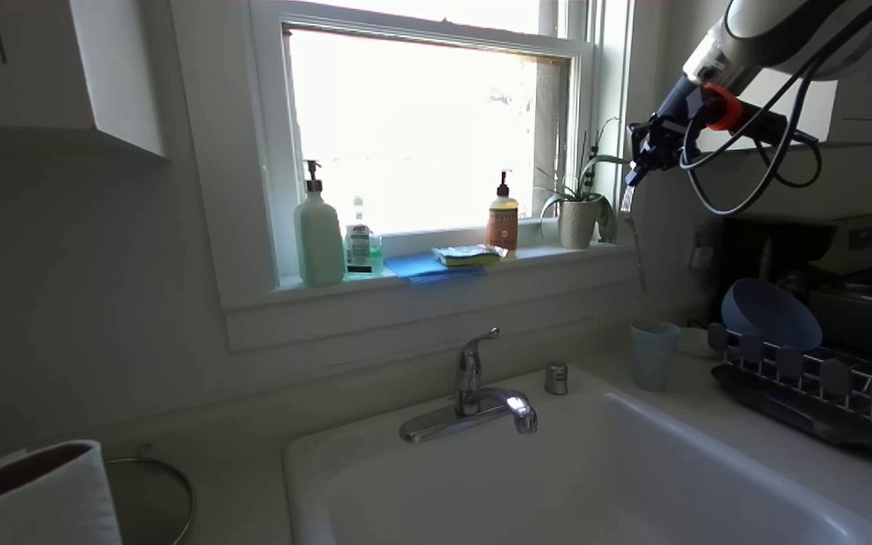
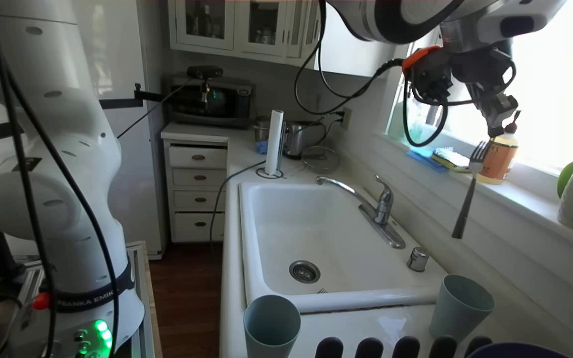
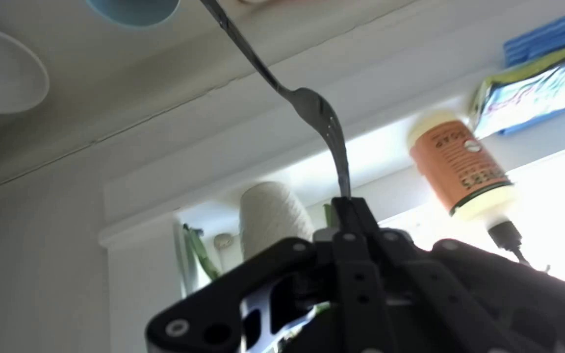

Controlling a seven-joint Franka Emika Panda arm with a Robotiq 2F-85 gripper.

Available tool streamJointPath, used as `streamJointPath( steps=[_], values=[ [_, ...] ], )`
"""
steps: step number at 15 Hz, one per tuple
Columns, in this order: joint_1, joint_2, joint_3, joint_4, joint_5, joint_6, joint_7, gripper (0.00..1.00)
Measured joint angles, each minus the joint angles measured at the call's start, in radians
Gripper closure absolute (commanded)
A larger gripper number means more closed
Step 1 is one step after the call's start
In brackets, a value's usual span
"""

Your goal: Move the tap to the left, pick up the fork from the sink and put it in the blue cup on the kitchen counter

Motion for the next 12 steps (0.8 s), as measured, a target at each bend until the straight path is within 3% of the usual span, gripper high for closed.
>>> streamJointPath(
  steps=[4, 12],
  values=[
    [-0.039, 0.070, -0.033, 0.000, -0.068, 0.089, 0.082, 1.00],
    [-0.037, 0.147, -0.055, 0.008, -0.062, 0.101, 0.136, 1.00]
  ],
)
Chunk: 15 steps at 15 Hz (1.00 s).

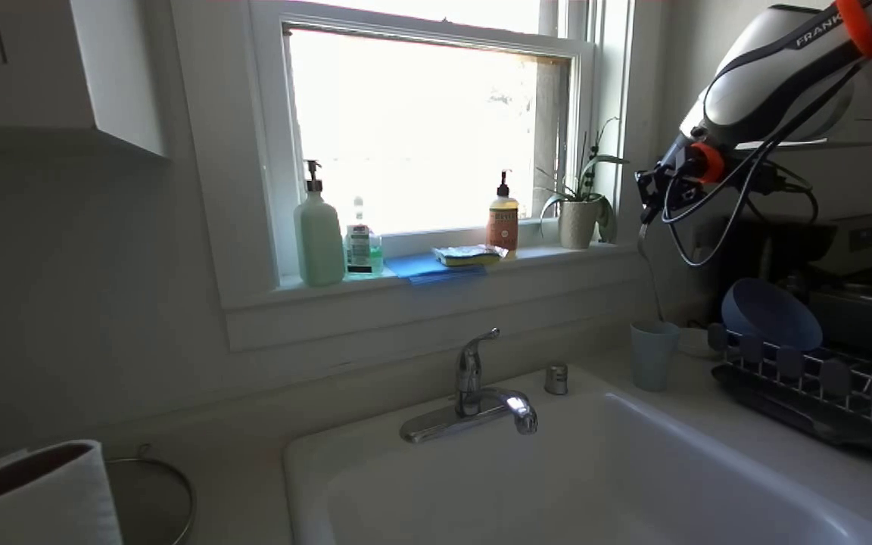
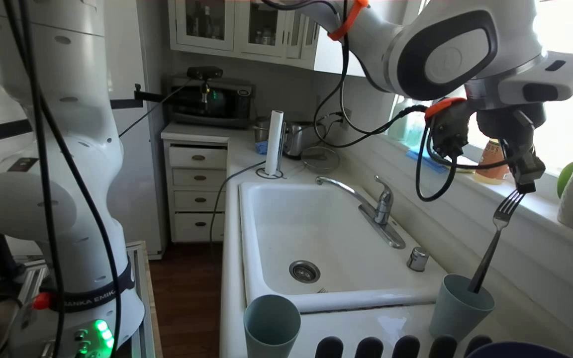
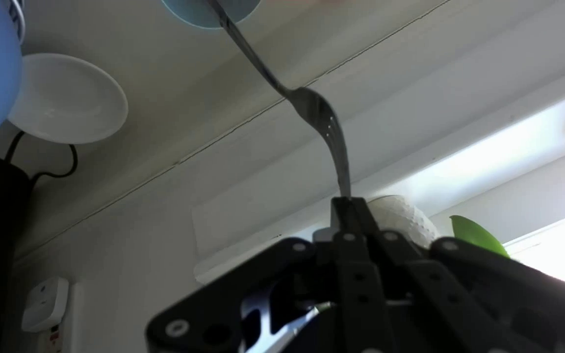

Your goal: Move the tap to the left, pick up the fork from the sink and put it in the blue cup on the kitchen counter

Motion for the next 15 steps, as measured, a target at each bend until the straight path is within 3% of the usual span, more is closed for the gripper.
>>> streamJointPath(
  steps=[15],
  values=[
    [0.002, 0.194, -0.015, 0.039, 0.033, -0.001, 0.081, 1.00]
  ],
)
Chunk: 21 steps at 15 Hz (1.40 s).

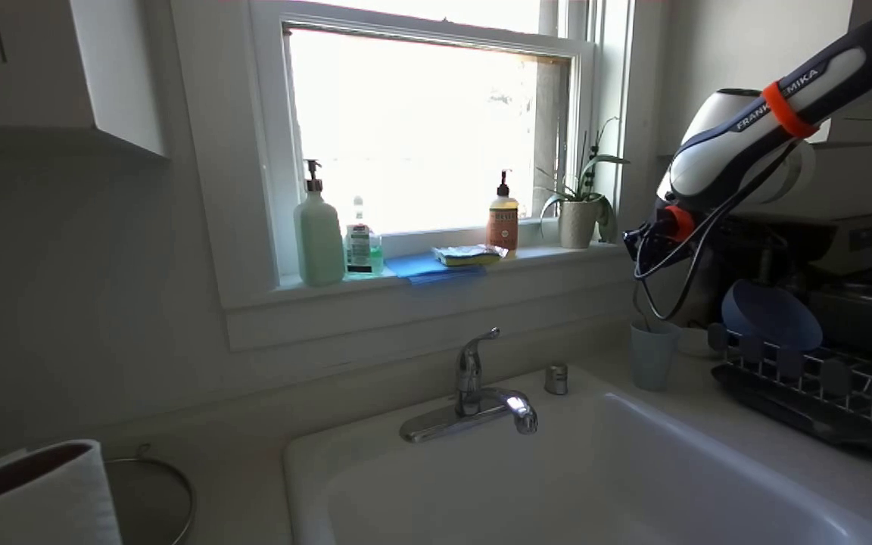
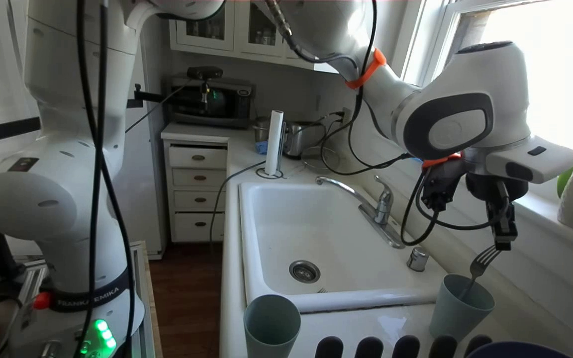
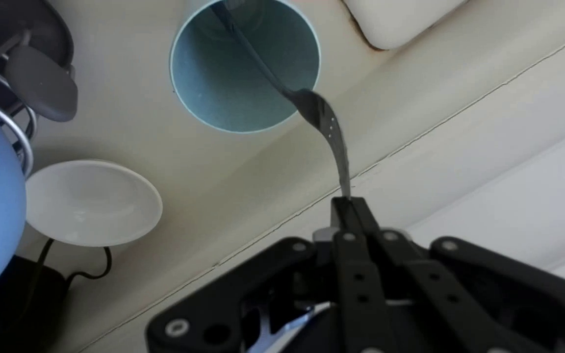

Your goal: Move the tap to the left, pick up the fork from the sink and put it in the blue cup on the kitchen counter

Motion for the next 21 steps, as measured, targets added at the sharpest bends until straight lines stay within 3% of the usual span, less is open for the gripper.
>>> streamJointPath(
  steps=[6, 8, 16, 19, 21],
  values=[
    [0.005, 0.040, -0.014, 0.015, 0.000, -0.009, 0.009, 1.00],
    [0.010, 0.048, -0.018, 0.027, 0.000, -0.019, 0.009, 0.73],
    [0.019, 0.068, -0.024, 0.041, 0.000, -0.047, 0.016, 0.18],
    [0.025, 0.068, -0.024, 0.050, 0.000, -0.067, 0.016, 0.01],
    [0.028, 0.063, -0.024, 0.063, 0.000, -0.089, 0.016, 0.00]
  ],
)
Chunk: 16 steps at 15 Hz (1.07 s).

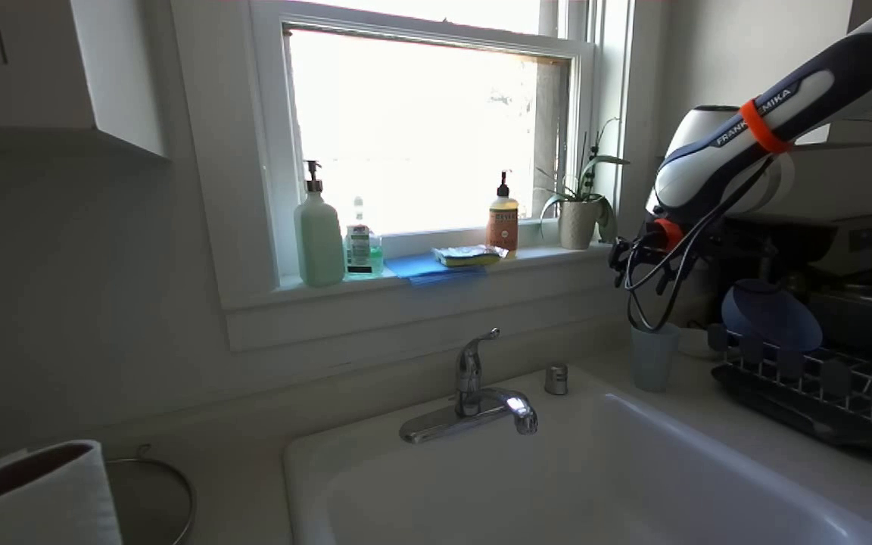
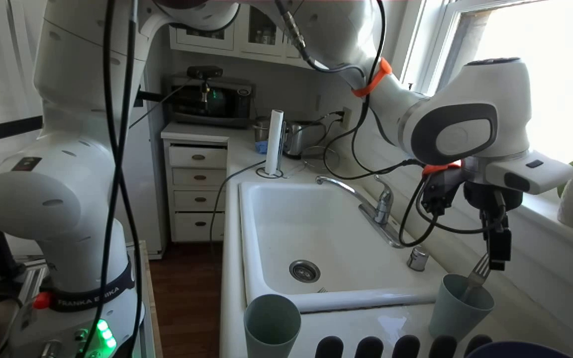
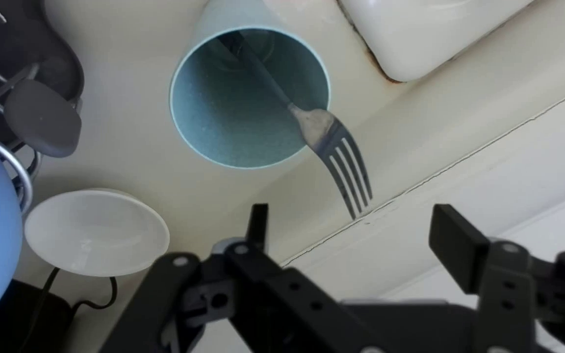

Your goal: Move the tap to the left, pick up the fork from the sink and put it in the blue cup on the kitchen counter

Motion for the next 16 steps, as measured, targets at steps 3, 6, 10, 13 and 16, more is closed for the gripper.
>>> streamJointPath(
  steps=[3, 6, 10, 13, 16],
  values=[
    [0.010, -0.027, -0.004, 0.025, -0.014, -0.071, 0.000, 0.00],
    [0.031, -0.093, -0.014, 0.048, -0.069, -0.200, 0.000, 0.00],
    [0.050, -0.203, -0.011, 0.086, -0.153, -0.402, 0.000, 0.00],
    [0.049, -0.259, 0.000, 0.113, -0.203, -0.486, 0.001, 0.00],
    [0.046, -0.250, 0.002, 0.112, -0.203, -0.486, 0.000, 0.00]
  ],
)
